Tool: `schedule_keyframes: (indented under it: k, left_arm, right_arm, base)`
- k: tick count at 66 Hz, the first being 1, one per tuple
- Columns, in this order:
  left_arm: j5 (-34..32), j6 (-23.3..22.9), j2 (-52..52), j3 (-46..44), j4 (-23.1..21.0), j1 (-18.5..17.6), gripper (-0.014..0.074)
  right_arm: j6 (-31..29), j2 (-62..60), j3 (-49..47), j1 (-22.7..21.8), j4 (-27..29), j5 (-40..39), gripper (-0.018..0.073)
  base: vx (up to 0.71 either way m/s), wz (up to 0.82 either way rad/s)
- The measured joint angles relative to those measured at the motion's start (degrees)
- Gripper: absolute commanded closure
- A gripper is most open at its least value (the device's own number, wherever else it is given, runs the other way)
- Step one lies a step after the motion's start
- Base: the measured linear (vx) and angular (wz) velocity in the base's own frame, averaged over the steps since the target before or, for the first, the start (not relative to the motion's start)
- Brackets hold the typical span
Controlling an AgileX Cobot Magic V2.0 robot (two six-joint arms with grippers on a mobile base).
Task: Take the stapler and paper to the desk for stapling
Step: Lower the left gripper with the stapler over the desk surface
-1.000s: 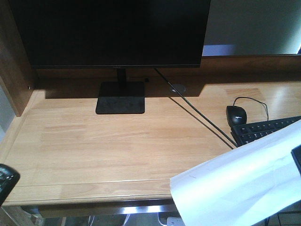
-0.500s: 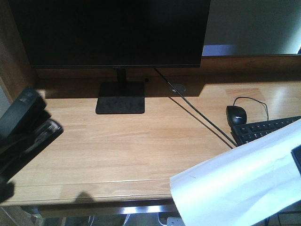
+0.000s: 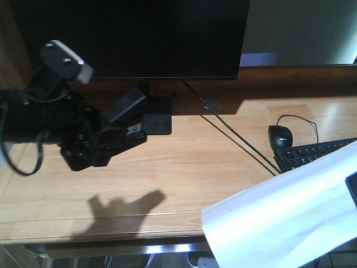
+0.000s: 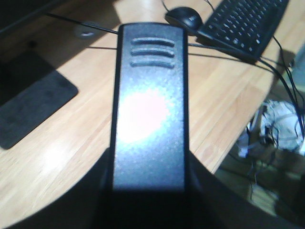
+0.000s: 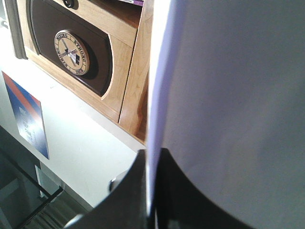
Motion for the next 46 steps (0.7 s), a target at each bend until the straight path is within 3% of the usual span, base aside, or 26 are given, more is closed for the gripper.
schedule_keyframes:
  k: [13, 21, 32, 46]
  left_arm:
    - [3.21, 11.82, 7.72, -4.47, -0.98, 0.82, 0.0603]
    - [3.63, 19.18, 9.97, -4.63, -3.72, 3.05, 0.0603]
    - [6.67, 29.32, 12.28, -4.69, -9.55, 7.45, 0.0603]
    - [9.90, 36.45, 16.89, -4.81, -13.80, 14.20, 0.0603]
  right_arm:
    - [0.00, 0.00, 0.00, 0.00, 0.00, 0.00, 0.0561]
    - [0.00, 0.00, 0.00, 0.00, 0.00, 0.00, 0.0561]
    - [0.00, 0.00, 0.00, 0.00, 0.00, 0.00, 0.0561]
    - [0.00, 0.00, 0.00, 0.00, 0.00, 0.00, 0.0561]
  base:
    - [0.00, 0.00]
    - [0.00, 0.00]
    - [0.00, 0.00]
    - [0.00, 0.00]
